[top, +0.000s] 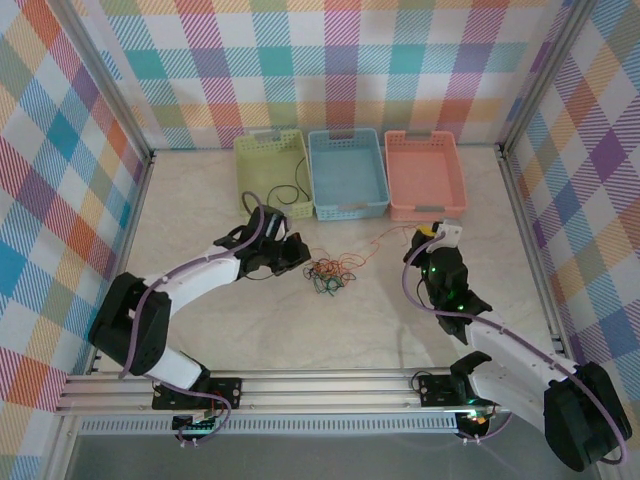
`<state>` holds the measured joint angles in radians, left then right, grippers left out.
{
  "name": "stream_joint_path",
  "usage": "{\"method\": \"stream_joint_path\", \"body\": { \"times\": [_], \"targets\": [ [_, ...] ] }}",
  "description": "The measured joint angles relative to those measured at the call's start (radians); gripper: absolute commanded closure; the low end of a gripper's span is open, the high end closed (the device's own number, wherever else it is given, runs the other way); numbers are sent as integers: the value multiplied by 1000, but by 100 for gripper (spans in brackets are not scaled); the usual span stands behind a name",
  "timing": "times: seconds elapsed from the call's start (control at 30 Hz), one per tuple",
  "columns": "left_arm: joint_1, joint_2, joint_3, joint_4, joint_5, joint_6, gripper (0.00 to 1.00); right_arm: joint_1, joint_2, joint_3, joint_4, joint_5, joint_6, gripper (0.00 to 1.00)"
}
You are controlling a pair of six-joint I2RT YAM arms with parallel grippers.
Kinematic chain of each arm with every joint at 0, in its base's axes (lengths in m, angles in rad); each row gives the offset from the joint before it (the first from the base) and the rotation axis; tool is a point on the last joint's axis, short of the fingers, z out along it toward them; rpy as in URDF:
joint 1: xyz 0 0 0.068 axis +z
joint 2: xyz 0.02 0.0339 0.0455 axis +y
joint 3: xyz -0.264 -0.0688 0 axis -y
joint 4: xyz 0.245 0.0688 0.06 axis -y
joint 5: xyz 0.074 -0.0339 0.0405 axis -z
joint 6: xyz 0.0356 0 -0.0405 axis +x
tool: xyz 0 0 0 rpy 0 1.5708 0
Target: Untangle the cables
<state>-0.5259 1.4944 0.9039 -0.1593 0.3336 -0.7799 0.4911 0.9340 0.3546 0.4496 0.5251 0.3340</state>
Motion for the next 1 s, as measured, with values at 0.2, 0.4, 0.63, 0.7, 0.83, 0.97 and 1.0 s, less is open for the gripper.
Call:
{"method": "stream_joint_path", "body": {
  "times": [0.2, 0.4, 0.63, 0.7, 0.83, 0.97, 1.0],
  "targets": [
    [11, -31, -10, -4, -30, 6, 100, -8, 0, -1, 7, -86, -6, 100],
    [11, -32, -11, -30, -64, 16, 100, -8, -71, -19, 17, -142, -25, 100],
    [39, -65, -21, -76, -179, 41, 100, -8, -256, -23, -12, -168, -47, 100],
    [51, -69, -27, -76, -197, 41, 100, -10, -309, -23, -25, -152, -59, 100],
    [58, -69, -34, -76, -213, 41, 100, -27, -379, -5, -64, -106, -76, 100],
    [58, -69, -34, -76, -216, 41, 100, -55, -394, 55, -129, -27, -88, 100],
    [58, -69, -34, -76, -216, 41, 100, -64, -395, 73, -145, -4, -88, 100]
  ]
}}
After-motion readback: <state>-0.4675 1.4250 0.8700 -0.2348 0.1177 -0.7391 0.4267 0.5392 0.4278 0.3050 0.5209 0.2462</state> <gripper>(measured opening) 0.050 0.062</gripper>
